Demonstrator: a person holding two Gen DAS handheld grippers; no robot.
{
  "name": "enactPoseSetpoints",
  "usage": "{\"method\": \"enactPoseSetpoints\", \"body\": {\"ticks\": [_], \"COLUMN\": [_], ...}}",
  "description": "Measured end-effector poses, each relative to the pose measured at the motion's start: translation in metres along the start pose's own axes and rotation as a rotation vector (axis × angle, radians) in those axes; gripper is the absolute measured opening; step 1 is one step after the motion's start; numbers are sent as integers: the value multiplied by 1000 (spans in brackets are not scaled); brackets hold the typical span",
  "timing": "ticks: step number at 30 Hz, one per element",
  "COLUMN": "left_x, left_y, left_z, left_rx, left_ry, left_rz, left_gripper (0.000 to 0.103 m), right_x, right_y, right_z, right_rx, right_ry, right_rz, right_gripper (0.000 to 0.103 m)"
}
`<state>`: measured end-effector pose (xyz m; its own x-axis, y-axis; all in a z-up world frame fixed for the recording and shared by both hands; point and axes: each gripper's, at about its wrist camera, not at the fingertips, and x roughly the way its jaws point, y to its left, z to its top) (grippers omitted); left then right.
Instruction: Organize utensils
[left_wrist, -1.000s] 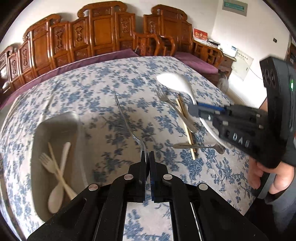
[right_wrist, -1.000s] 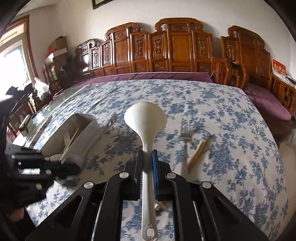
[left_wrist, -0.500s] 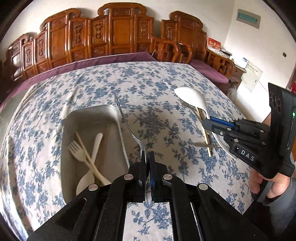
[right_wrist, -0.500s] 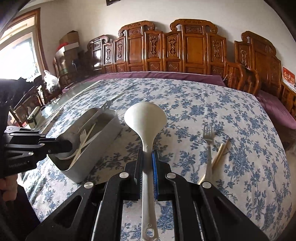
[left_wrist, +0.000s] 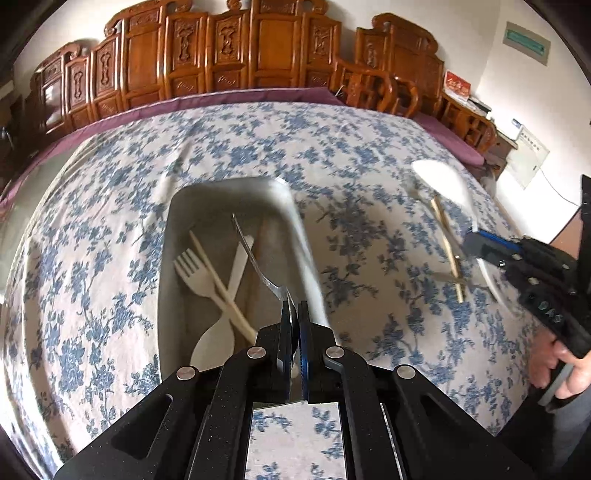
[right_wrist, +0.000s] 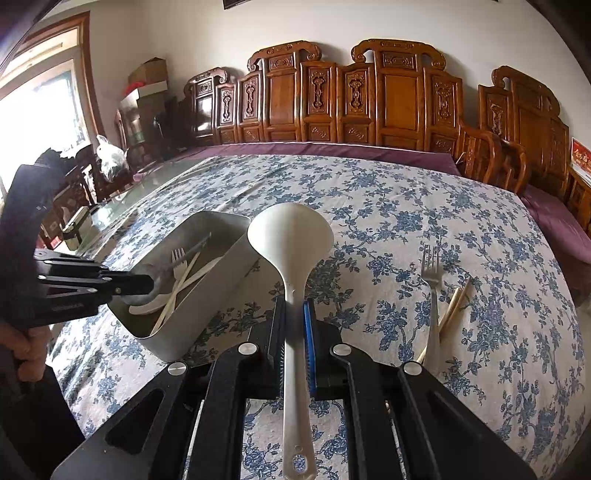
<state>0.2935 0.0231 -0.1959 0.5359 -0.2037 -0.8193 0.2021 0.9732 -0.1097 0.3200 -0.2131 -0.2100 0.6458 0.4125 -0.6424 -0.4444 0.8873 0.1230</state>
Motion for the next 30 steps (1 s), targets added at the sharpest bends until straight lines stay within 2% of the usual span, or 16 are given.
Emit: {"method": "enactPoseSetpoints", "body": {"ticks": [15,24,27,30], "left_x": [20,4,-4,-10], "left_y": [26,43,46,51], "left_z": [-6,4,8,10], "left_rx": [-39,-72,-60,-56], "left_ry": [59,9,-14,-34], "left_rz": [55,83,116,136], "left_gripper": [3,6,12,12], "right_x": [11,21,28,40], "right_y": [27,55,64,74], "right_z": [5,21,28,36], "right_rx": [4,-18,17,55], "right_ry": [24,29,32,40], "right_rz": [53,75,101,132], "right_gripper": [11,11,11,11]}}
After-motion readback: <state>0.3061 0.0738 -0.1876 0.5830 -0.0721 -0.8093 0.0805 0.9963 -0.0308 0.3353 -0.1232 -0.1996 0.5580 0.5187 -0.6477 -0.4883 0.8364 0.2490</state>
